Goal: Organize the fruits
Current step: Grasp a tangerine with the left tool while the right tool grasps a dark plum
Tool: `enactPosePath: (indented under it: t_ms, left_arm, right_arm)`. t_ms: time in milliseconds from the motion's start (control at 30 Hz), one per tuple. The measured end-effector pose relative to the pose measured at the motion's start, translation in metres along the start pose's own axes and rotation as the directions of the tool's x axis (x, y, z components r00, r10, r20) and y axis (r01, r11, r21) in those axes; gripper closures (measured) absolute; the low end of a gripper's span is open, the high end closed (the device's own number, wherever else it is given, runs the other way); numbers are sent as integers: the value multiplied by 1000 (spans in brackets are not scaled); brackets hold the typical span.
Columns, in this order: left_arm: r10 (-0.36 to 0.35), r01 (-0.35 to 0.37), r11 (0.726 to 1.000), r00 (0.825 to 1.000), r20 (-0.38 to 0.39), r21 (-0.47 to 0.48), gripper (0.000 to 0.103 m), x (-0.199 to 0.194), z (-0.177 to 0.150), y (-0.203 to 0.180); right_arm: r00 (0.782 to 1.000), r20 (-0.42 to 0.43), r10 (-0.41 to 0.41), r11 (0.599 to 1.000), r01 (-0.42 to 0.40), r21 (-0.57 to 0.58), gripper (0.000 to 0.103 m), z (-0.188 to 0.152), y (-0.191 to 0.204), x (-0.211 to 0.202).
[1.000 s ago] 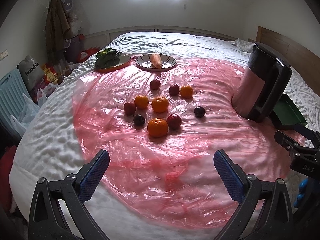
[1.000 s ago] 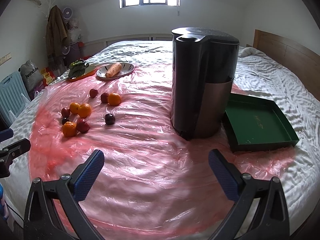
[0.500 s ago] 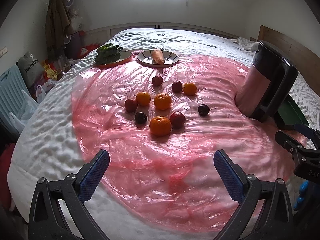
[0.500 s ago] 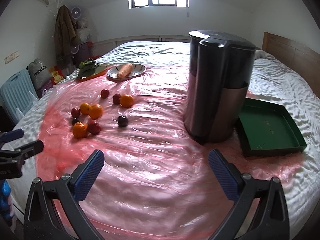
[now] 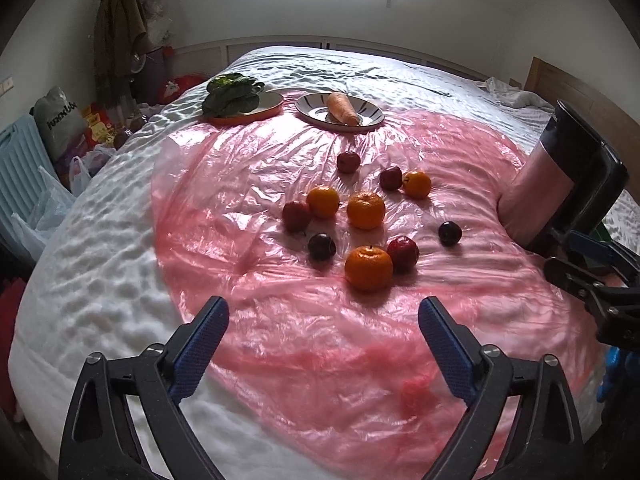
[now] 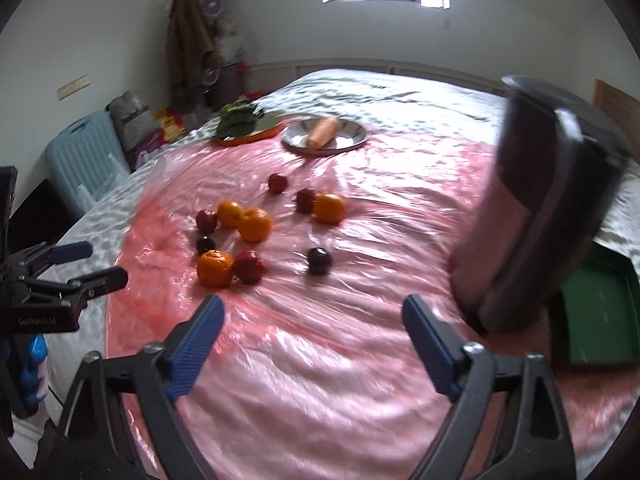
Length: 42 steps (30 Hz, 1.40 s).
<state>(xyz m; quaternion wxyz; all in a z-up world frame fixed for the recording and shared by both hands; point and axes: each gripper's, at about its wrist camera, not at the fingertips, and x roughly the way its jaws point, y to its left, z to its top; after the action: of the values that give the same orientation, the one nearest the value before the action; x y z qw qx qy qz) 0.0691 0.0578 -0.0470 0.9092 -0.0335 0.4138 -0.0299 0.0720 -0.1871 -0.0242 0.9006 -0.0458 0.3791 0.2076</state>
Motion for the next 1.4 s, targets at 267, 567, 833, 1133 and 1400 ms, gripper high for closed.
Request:
enactPosePath:
  t_ms: [267, 567, 833, 1133, 1400]
  left_arm:
    - [-84, 86, 996, 994, -68, 37, 37, 43, 11, -15]
    - [-90, 100, 993, 987, -132, 70, 44, 88, 17, -28]
    - [-82, 97, 992, 982, -168, 85, 51, 112, 16, -32]
    - [-75, 96, 990, 980, -186, 104, 52, 123, 18, -39]
    - [-84, 105, 990, 975, -204, 98, 62, 130, 18, -38]
  right_arm:
    - [993, -90, 81, 995, -85, -46, 11, 17, -6, 54]
    - [979, -170, 111, 989, -126, -80, 39, 29, -11, 104]
    - [972, -223, 73, 987, -103, -125, 59, 31, -12, 129]
    - [967, -250, 49, 984, -90, -153, 59, 30, -14, 142]
    - [964, -258, 62, 984, -103, -146, 65, 27, -16, 150]
